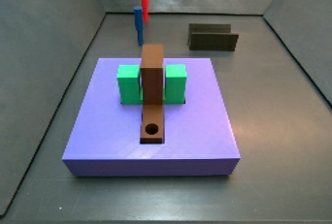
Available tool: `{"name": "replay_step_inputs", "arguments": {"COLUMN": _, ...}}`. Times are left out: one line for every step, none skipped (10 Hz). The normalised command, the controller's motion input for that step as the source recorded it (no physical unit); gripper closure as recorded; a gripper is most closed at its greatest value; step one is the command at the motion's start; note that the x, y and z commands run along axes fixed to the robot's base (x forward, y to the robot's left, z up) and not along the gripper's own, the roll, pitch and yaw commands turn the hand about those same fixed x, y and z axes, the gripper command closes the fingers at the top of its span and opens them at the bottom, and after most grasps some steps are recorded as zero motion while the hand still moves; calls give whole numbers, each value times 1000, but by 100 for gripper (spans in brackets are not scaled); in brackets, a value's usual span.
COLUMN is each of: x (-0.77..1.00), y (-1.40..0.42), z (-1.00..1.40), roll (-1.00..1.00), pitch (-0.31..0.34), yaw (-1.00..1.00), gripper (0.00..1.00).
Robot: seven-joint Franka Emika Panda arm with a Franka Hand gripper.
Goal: Pick up the blue object. Move up. Move to above the board. Insert the blue object.
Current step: Pick up the blue object.
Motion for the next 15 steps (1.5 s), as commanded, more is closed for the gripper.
{"name": "replay_step_inputs", "arguments": {"x": 149, "y": -14, "z": 0, "roll": 0, "pitch": 37, "yaw": -20, "gripper": 0}}
{"name": "replay_step_inputs", "arguments": {"x": 34, "y": -231, "z": -254, "roll": 43, "pitch": 0, "yaw": -71, "gripper": 0}}
{"name": "replay_step_inputs", "arguments": {"x": -200, "y": -463, "z": -369, "roll": 9, "pitch": -140, "yaw": 0, "gripper": 0}}
{"name": "replay_step_inputs", "arguments": {"x": -360, "y": -503, "z": -423, "roll": 0, "pitch": -207, "yaw": 0, "gripper": 0}}
{"name": "replay_step_inputs", "arguments": {"x": -349, "y": -411, "z": -414, "roll": 0, "pitch": -256, "yaw": 0, "gripper": 0}}
{"name": "replay_step_inputs", "arguments": {"x": -400, "y": -277, "z": -351, "roll": -3, "pitch": -267, "yaw": 0, "gripper": 0}}
{"name": "replay_step_inputs", "arguments": {"x": -443, "y": -91, "z": -314, "roll": 0, "pitch": -277, "yaw": 0, "gripper": 0}}
{"name": "replay_step_inputs", "arguments": {"x": -391, "y": -129, "z": -311, "roll": 0, "pitch": -257, "yaw": 0, "gripper": 0}}
{"name": "replay_step_inputs", "arguments": {"x": -289, "y": -317, "z": -323, "roll": 0, "pitch": -196, "yaw": 49, "gripper": 0}}
{"name": "replay_step_inputs", "arguments": {"x": -237, "y": -243, "z": -357, "roll": 0, "pitch": -189, "yaw": 103, "gripper": 0}}
{"name": "replay_step_inputs", "arguments": {"x": -277, "y": -140, "z": -263, "roll": -33, "pitch": -161, "yaw": 63, "gripper": 0}}
{"name": "replay_step_inputs", "arguments": {"x": -246, "y": -66, "z": -169, "roll": -51, "pitch": -150, "yaw": 43, "gripper": 0}}
{"name": "replay_step_inputs", "arguments": {"x": -191, "y": 0, "z": -151, "roll": 0, "pitch": -120, "yaw": 6, "gripper": 0}}
{"name": "replay_step_inputs", "arguments": {"x": -277, "y": 0, "z": -146, "roll": 0, "pitch": -124, "yaw": 11, "gripper": 0}}
{"name": "replay_step_inputs", "arguments": {"x": -314, "y": 0, "z": -129, "roll": -4, "pitch": -139, "yaw": 14, "gripper": 0}}
